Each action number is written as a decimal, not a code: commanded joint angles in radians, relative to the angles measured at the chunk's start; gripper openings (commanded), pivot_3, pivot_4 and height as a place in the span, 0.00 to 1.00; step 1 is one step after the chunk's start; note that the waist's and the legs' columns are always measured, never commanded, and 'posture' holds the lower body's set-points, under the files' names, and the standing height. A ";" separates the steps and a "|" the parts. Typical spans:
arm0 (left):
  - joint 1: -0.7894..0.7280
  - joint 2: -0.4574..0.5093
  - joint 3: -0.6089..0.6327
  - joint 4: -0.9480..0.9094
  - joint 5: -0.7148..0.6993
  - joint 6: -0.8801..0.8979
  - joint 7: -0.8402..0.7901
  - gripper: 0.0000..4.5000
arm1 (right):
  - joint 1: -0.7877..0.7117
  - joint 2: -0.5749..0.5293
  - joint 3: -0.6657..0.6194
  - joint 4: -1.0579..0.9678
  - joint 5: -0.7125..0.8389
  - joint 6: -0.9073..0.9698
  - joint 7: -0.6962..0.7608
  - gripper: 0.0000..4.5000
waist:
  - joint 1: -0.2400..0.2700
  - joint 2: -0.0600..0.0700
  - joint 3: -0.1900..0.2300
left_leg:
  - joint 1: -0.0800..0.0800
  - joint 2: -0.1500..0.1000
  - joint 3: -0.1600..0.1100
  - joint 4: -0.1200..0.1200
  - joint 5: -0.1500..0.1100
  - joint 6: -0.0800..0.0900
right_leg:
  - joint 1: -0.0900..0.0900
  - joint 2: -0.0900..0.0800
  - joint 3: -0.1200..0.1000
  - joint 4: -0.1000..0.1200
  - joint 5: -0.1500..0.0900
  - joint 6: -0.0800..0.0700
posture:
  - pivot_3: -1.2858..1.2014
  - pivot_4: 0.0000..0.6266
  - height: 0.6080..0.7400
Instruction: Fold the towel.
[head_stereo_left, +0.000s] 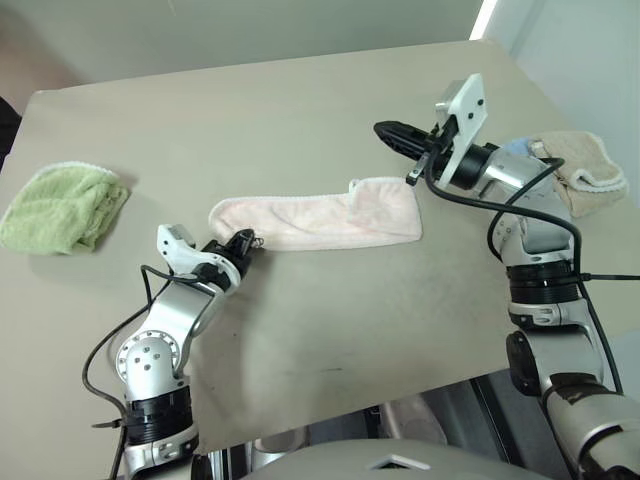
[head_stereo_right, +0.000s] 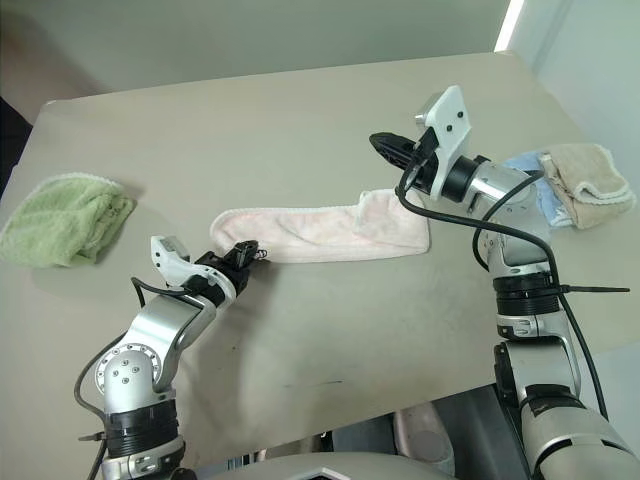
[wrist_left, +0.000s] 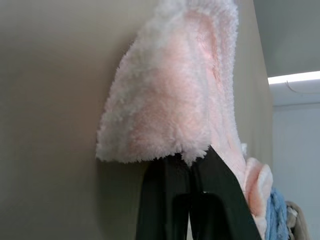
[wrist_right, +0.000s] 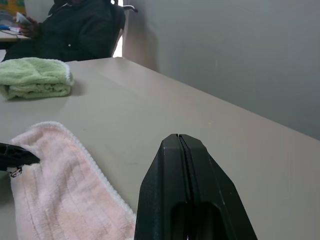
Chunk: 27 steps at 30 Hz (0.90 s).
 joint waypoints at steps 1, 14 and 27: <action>-0.002 0.056 0.052 -0.043 0.033 -0.008 -0.084 0.01 | -0.001 -0.018 -0.026 -0.045 0.014 -0.002 -0.012 0.00 | 0.000 -0.001 0.000 | 0.000 0.000 0.000 0.000 0.000 0.000 | -0.001 0.000 0.000 0.000 0.000 0.000 | 0.52 0.24 1.00; -0.215 0.413 -0.036 -0.015 0.202 0.163 -0.517 0.01 | 0.013 -0.043 -0.057 -0.047 0.022 0.015 -0.045 0.00 | 0.003 -0.004 0.002 | -0.001 0.001 -0.002 -0.001 -0.002 -0.001 | -0.003 0.001 0.001 0.000 0.000 -0.002 | 0.52 0.24 1.00; -0.677 0.313 -0.582 0.167 0.708 0.237 -1.062 0.01 | 0.016 -0.065 -0.127 -0.049 0.014 0.025 -0.138 0.00 | 0.008 -0.004 0.002 | -0.008 0.001 -0.003 0.000 -0.003 0.000 | -0.007 -0.001 0.001 -0.002 0.006 0.011 | 0.52 0.24 1.00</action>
